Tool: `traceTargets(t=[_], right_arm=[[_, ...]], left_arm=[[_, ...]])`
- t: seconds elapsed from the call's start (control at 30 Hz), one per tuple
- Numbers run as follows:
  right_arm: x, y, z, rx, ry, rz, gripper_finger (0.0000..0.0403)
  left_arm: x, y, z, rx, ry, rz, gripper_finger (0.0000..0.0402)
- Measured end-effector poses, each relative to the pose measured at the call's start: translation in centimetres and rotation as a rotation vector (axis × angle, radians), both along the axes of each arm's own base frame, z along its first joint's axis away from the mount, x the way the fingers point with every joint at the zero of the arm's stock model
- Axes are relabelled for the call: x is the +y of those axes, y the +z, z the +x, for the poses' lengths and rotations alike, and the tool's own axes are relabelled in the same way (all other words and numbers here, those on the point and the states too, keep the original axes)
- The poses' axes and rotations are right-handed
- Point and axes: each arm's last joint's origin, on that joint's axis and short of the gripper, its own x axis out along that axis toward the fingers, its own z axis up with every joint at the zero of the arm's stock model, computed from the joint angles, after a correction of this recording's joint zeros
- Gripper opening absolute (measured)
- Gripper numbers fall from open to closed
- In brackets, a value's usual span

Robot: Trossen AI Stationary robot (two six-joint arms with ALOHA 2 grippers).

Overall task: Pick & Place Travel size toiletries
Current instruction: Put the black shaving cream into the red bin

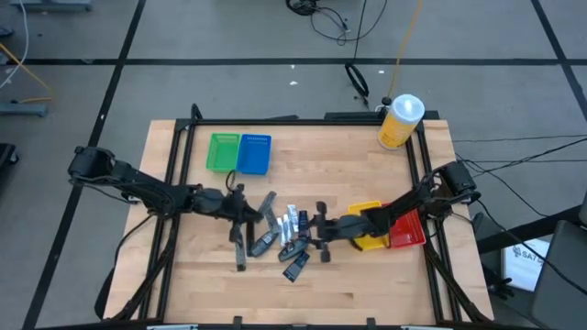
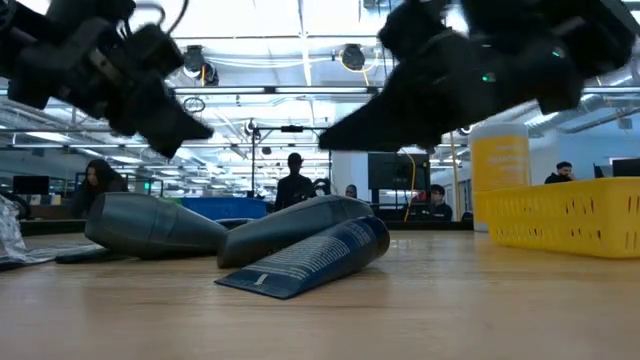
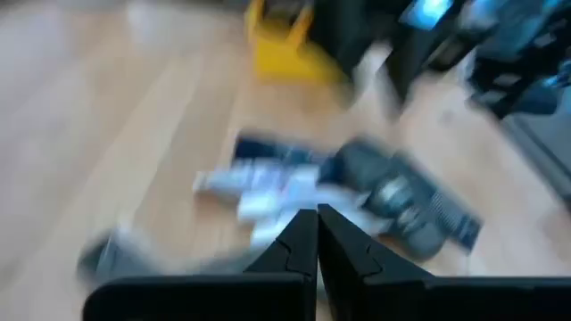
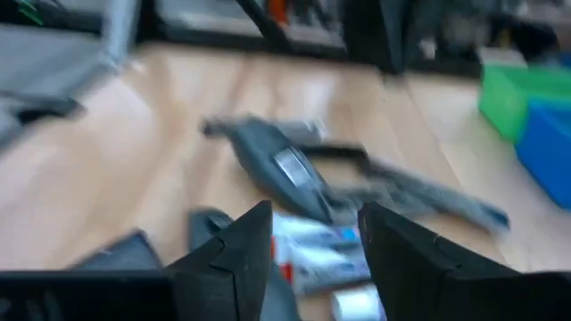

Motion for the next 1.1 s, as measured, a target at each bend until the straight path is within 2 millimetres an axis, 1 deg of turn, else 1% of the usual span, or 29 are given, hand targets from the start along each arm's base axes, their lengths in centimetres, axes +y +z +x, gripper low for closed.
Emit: traceTargets(t=[0.13, 0.23, 0.33, 0.43, 0.5, 0.6, 0.77, 0.97, 1.1], right_arm=[[0.3, 1.1, 1.9, 0.162, -0.130, -0.013, 0.0200], [-0.1, 2.2, 2.9, 0.281, -0.280, 0.034, 0.0229], [-1.0, 2.9, 3.2, 0.380, -0.425, 0.137, 0.0250], [-2.0, 2.8, 2.9, 0.440, -0.563, 0.269, 0.0257], [-2.4, 2.2, 2.8, 0.457, -0.624, 0.322, 0.0255], [-2.6, 1.1, 3.0, 0.472, -0.643, 0.380, 0.0248], [-2.5, -0.4, 3.8, 0.459, -0.643, 0.417, 0.0234], [-2.5, -2.1, 4.1, 0.486, -0.652, 0.393, 0.0208], [-2.5, -2.3, 4.1, 0.497, -0.635, 0.347, 0.0171]], left_arm=[[-0.4, 0.5, 0.5, -0.097, -0.031, 0.047, 0.0010], [-0.6, 0.8, 0.6, -0.142, -0.038, 0.034, 0.0010], [-1.2, 0.4, 0.6, -0.114, -0.044, 0.023, 0.0010], [-1.9, 0.4, 0.5, -0.128, 0.013, 0.006, 0.0010], [-2.3, 0.2, 0.4, -0.125, 0.056, 0.012, 0.0010], [-3.0, 0.0, 0.3, -0.125, 0.098, 0.035, 0.0010], [-3.7, -0.1, 0.0, -0.128, 0.087, 0.057, 0.0010], [-4.2, -0.1, -0.1, -0.130, 0.069, 0.059, 0.0010], [-4.3, -0.1, -0.2, -0.130, 0.069, 0.060, 0.0010]])
